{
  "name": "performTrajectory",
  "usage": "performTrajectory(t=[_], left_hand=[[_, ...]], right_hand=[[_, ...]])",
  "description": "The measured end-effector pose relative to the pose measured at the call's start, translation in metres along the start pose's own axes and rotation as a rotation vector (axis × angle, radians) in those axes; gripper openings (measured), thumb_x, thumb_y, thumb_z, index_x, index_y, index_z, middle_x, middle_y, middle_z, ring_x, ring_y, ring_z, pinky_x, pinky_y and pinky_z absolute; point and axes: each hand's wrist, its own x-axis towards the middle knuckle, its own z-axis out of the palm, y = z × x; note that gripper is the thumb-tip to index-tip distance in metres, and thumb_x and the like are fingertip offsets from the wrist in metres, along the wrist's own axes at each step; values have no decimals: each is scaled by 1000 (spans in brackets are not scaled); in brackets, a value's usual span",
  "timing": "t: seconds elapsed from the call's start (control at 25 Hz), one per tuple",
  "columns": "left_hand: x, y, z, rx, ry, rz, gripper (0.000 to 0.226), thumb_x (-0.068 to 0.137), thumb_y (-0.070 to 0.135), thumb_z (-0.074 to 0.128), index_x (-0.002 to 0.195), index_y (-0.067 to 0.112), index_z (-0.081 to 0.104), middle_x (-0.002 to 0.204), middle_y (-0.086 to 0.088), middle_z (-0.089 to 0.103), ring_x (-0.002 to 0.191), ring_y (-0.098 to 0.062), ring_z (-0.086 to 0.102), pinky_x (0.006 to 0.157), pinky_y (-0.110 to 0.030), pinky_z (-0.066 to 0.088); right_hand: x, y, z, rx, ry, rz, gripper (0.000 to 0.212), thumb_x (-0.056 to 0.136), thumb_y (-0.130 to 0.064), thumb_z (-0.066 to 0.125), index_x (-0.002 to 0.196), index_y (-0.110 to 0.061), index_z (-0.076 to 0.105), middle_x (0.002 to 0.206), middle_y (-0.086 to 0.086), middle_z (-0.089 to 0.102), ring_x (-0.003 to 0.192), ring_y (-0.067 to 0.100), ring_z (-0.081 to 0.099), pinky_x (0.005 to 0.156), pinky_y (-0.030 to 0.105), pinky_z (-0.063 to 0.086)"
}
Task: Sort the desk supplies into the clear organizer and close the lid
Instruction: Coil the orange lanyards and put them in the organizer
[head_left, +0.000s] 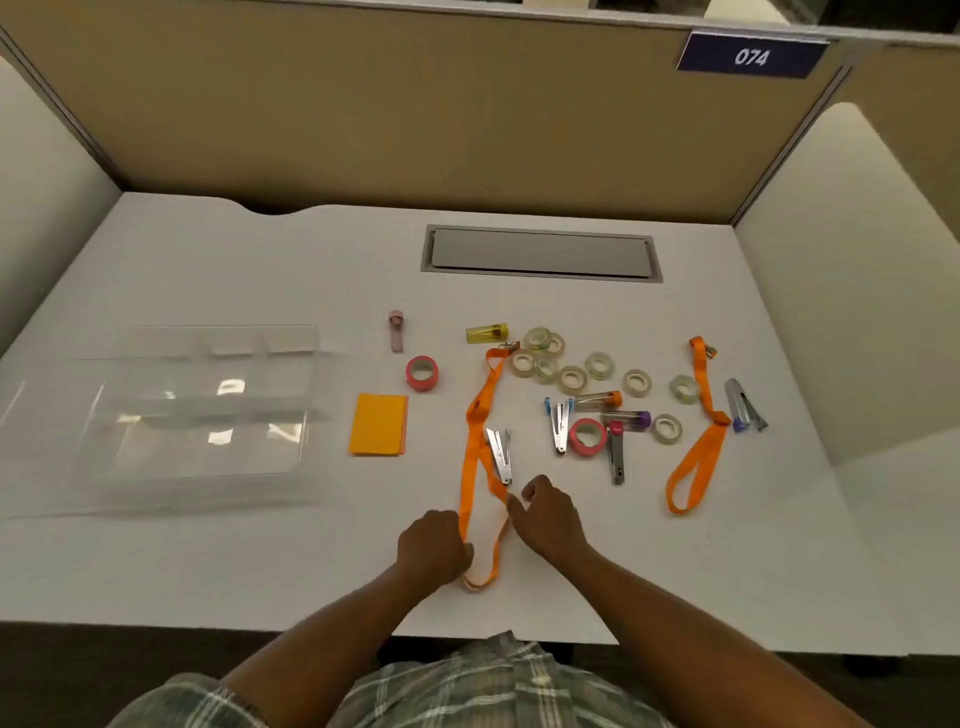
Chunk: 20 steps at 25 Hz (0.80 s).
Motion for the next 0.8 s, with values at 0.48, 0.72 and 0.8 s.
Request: performTrajectory(t=[0.48, 0.72, 0.8], left_hand=[[-27, 7, -76, -773, 124, 109, 19, 91, 34, 65, 106, 31, 55, 88, 6, 65, 76, -10, 66, 55, -15, 50], [-49, 2, -97, -745, 234, 373, 19, 90, 29, 66, 107, 30, 57, 72, 4, 64, 64, -5, 63, 57, -19, 53], [-50, -4, -100, -731, 267, 388, 20, 90, 28, 67, 107, 31, 56, 72, 3, 65, 66, -9, 63, 64, -25, 55]], right_hand=[[-7, -65, -4, 1286, -586, 519, 76, 89, -73, 44, 118, -5, 63, 113, 16, 72, 97, 31, 72, 79, 43, 58], [21, -125, -36, 1371, -425, 459, 27, 97, -30, 58, 87, -5, 63, 68, 10, 66, 58, 21, 65, 57, 30, 56], [35, -142, -54, 1428, -351, 368, 12, 98, -13, 51, 88, -10, 57, 69, 7, 55, 58, 18, 55, 61, 32, 52]])
